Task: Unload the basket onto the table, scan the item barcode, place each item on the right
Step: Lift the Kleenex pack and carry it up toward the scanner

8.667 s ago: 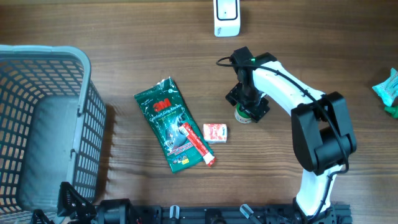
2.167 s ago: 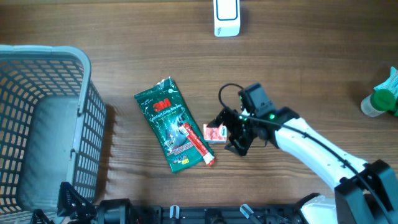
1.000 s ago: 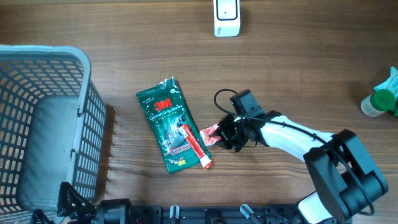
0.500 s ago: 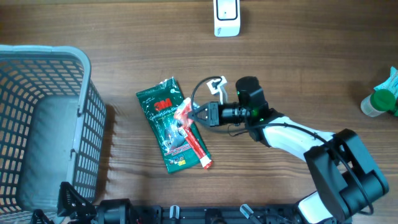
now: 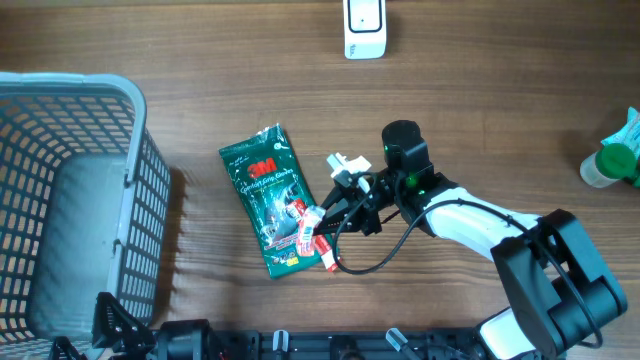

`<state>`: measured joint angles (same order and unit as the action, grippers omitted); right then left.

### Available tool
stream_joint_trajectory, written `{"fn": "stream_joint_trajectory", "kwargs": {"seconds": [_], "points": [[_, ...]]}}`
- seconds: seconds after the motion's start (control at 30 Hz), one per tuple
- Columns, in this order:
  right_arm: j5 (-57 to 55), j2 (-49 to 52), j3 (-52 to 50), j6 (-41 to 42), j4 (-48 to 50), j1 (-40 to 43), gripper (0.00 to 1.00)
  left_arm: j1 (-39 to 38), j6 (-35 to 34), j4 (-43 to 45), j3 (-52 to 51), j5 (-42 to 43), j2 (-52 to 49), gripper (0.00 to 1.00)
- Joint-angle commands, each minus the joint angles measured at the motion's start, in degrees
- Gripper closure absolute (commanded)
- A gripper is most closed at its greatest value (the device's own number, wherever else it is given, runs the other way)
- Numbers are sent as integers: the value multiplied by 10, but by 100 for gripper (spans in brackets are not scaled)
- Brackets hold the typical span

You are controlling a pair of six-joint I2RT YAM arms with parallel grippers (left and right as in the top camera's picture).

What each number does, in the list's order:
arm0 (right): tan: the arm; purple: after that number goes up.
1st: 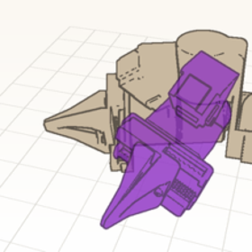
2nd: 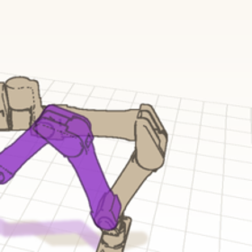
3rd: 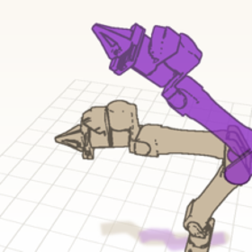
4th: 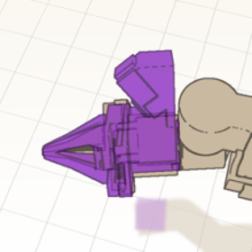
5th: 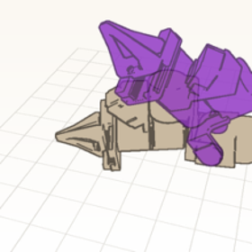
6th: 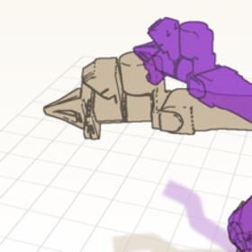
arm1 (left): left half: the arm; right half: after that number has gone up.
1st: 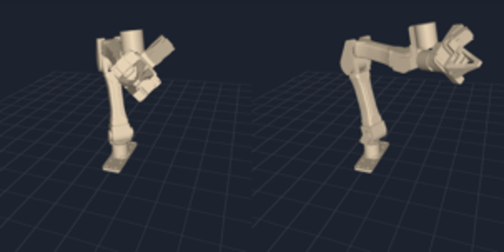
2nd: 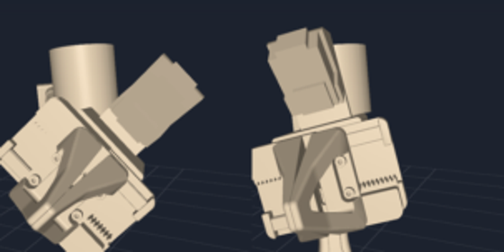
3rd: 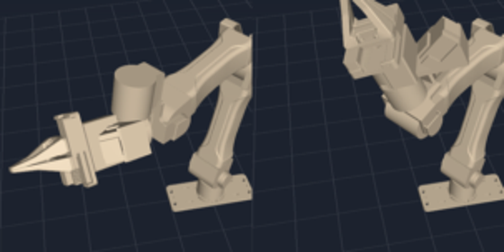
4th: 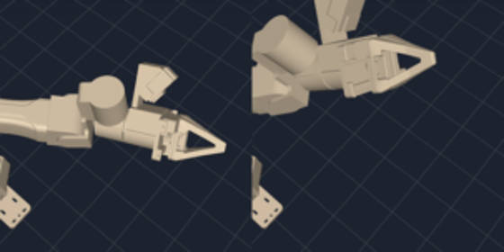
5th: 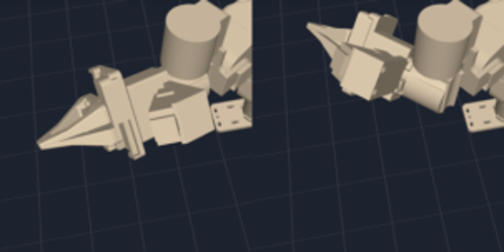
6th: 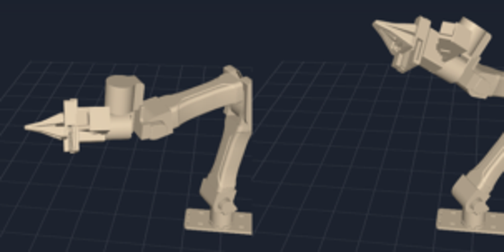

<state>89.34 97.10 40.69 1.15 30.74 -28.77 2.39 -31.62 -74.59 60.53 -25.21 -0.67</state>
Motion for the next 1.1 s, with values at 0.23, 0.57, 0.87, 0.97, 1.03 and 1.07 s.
{"fn": "stream_joint_trajectory", "kwargs": {"seconds": [0.23,0.57,0.87,0.97,1.03,1.07], "points": [[33,-6,1,-24,-12,1,95,1,-4,-12,-11,5,4,0],[33,-6,1,-7,-12,1,95,1,-4,-12,-11,5,4,0],[3,-6,1,11,-12,1,95,1,-4,-12,-11,5,4,0],[-164,-6,1,159,-12,1,95,1,-4,-12,-11,5,4,0],[-276,-6,1,254,-12,2,95,1,-4,-12,-11,5,4,0],[-308,-6,1,278,-12,4,96,1,-4,-12,-11,5,4,0]]}}
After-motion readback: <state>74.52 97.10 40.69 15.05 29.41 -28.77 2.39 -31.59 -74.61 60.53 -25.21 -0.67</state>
